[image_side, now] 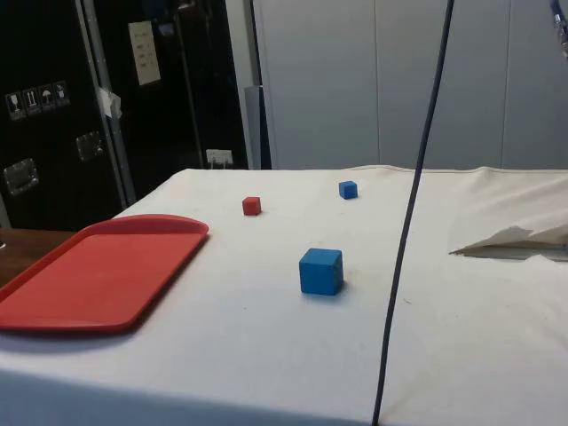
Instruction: Pick up the largest block and place it onto the tray.
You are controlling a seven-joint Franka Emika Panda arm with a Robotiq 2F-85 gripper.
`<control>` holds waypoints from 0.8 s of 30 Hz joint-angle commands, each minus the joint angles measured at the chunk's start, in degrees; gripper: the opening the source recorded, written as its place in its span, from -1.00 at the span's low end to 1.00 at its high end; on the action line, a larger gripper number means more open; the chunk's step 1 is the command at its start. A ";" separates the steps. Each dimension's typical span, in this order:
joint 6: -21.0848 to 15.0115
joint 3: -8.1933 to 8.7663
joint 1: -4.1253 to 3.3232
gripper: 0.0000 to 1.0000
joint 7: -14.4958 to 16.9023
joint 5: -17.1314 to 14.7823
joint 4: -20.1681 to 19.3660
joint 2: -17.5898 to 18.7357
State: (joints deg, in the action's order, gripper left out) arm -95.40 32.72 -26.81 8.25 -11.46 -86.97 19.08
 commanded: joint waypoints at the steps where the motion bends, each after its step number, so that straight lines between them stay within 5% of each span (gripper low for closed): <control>1: -0.06 0.00 0.00 1.00 0.00 0.00 -0.06 0.06; 17: -8.25 -1.09 -0.52 1.00 0.63 0.34 -9.68 -0.74; 18: -6.88 -1.20 -0.06 1.00 0.80 -0.06 -8.48 0.17; 24: -11.92 -1.55 -0.74 1.00 0.86 0.86 -14.50 -2.01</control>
State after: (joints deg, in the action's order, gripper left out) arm -105.48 31.00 -26.93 9.40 -11.46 -99.41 18.45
